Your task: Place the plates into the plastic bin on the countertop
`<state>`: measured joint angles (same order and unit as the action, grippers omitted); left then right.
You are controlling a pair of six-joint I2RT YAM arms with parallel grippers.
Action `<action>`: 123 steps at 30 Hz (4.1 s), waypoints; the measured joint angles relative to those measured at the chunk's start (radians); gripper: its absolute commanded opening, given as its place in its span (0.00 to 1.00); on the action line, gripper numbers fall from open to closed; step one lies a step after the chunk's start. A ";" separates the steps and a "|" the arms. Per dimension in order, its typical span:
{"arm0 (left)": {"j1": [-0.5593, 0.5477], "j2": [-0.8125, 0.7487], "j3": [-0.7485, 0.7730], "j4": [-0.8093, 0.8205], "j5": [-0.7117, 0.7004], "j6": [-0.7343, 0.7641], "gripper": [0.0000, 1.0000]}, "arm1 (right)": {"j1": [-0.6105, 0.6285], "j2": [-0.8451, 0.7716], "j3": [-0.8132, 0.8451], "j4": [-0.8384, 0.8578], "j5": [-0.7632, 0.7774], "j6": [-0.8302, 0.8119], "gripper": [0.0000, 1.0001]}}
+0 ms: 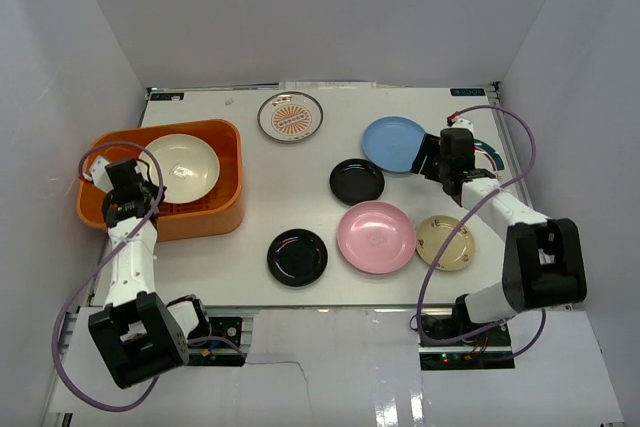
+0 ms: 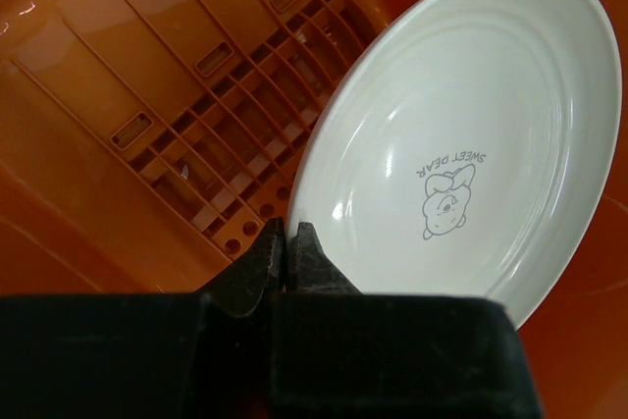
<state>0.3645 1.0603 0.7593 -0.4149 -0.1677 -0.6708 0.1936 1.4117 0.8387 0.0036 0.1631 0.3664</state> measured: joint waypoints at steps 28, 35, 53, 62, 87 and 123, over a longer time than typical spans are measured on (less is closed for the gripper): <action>-0.208 -0.242 0.095 0.078 0.349 0.100 0.75 | -0.013 0.424 0.159 0.187 -0.016 0.241 0.22; -0.278 -0.198 0.147 0.026 0.532 0.136 0.75 | -0.019 0.393 0.166 0.201 -0.008 0.276 0.08; -0.843 0.096 0.238 0.084 0.517 0.132 0.79 | 0.170 -0.126 0.008 0.246 -0.354 0.178 0.08; -0.858 0.092 0.199 0.157 0.361 0.108 0.03 | 0.200 -0.221 -0.003 0.188 -0.505 0.138 0.17; -0.046 -0.081 0.115 -0.088 0.221 0.023 0.00 | 0.205 -0.245 -0.174 -0.144 -0.183 -0.145 0.77; -0.153 -0.213 0.215 -0.103 0.329 0.051 0.89 | 0.200 -0.247 -0.218 -0.208 -0.134 -0.152 0.08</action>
<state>0.2115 0.8471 0.9745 -0.5179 0.1612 -0.6201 0.3931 1.1645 0.6209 -0.2043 0.0288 0.2146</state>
